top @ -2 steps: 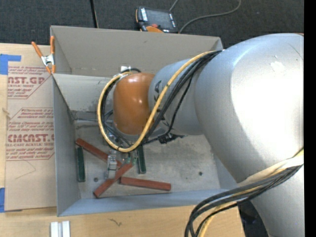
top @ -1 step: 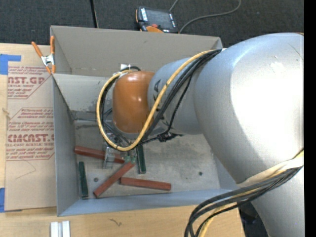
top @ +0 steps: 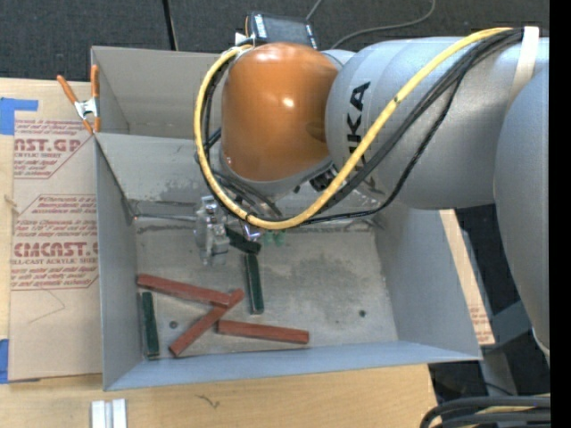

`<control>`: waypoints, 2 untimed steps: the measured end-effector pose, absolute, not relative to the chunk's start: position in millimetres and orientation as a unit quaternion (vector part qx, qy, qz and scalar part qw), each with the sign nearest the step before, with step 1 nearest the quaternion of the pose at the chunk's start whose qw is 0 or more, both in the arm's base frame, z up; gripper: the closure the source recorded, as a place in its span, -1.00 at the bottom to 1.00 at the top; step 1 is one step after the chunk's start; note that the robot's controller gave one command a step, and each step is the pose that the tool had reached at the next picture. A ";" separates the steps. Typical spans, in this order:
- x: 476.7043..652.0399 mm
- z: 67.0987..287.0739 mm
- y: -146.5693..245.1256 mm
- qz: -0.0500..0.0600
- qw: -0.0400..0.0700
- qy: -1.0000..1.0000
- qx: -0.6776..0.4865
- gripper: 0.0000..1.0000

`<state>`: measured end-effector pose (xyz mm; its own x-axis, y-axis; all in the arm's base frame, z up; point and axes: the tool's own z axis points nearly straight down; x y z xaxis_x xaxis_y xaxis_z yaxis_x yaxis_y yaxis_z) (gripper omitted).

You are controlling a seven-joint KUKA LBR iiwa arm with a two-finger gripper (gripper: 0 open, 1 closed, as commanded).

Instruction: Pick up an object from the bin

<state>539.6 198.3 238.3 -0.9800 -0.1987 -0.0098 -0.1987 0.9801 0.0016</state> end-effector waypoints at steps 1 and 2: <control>538.3 234.3 197.5 0.001 0.001 0.995 -0.099 -1.00; 548.7 102.4 143.3 0.000 -0.003 0.982 -0.188 -1.00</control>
Offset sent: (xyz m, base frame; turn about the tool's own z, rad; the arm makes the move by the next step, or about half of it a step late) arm 0.0000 0.0000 0.0000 0.0000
